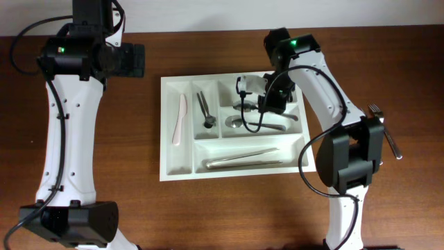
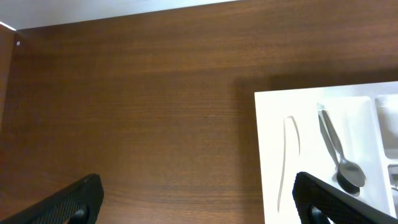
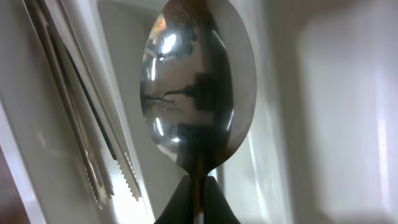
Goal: Pack container
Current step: 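Carry the second large spoon into the middle compartment and release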
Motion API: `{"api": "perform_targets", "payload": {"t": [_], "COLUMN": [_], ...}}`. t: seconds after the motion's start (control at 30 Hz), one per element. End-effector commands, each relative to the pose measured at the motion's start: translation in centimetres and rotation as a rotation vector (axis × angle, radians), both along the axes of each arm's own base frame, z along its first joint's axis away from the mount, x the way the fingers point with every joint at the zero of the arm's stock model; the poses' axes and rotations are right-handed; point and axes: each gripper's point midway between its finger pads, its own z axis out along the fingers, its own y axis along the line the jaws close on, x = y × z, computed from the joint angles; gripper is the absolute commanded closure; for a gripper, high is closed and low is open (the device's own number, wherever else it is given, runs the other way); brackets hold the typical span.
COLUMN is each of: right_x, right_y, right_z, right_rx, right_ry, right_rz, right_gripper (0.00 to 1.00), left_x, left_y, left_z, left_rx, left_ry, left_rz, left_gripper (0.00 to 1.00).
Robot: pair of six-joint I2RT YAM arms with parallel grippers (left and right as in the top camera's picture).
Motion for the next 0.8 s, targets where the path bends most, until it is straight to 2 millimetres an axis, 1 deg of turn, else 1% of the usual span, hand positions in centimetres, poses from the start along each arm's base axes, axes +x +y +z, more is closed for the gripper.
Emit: {"api": "perform_targets", "payload": {"t": [0.0,0.13,0.33,0.37,0.4,0.43,0.47,0.53,0.6,0.63,0.7,0.77], "right_x": [-0.9,-1.3,-1.8,-1.8,-1.8,-1.9,-1.9,-1.8,-1.5,-1.2,-0.1,1.5], "right_y": [0.6,0.5,0.8,0.9,1.1,1.4,1.7,2.2,2.2,2.2,2.0,1.2], "right_z": [-1.5,-2.7,-3.8,-3.8,-3.7,-3.6,-3.4,-3.1,-3.0,-2.8,-2.1,-0.7], "right_rx": [0.019,0.013,0.036,0.04,0.055,0.069,0.09,0.115,0.113,0.11,0.101,0.086], "right_ry": [0.05,0.073,0.091,0.091,0.094,0.1,0.112,0.125,0.125,0.12,0.101,0.066], "right_rz": [0.013,0.013,0.011,0.011,0.009,-0.003,-0.03,-0.074,-0.106,-0.122,-0.194,-0.298], "right_gripper": [0.96,0.96,0.96,0.89,0.61,0.46,0.36,0.25,0.22,0.03,0.01,0.01], "left_x": [-0.1,-0.1,-0.1,-0.1,-0.1,-0.1,-0.1,-0.1,-0.1,-0.1,-0.1,-0.1], "left_y": [0.2,0.2,0.2,0.2,0.2,0.2,0.2,0.2,0.2,0.2,0.2,0.2], "left_z": [0.6,0.6,0.6,0.6,0.6,0.6,0.6,0.6,0.5,0.6,0.6,0.6], "left_rx": [-0.003,-0.003,-0.003,-0.004,-0.004,-0.003,-0.004,-0.004,-0.003,-0.004,-0.004,-0.004], "left_ry": [-0.016,-0.016,-0.016,-0.016,-0.016,-0.016,-0.016,-0.016,-0.015,-0.016,-0.016,-0.016], "left_rz": [0.016,0.016,0.016,0.016,0.016,0.016,0.016,0.016,0.016,0.016,0.016,0.016], "left_gripper": [0.01,0.01,0.01,0.01,0.01,0.01,0.01,0.01,0.01,0.01,0.01,0.01]}}
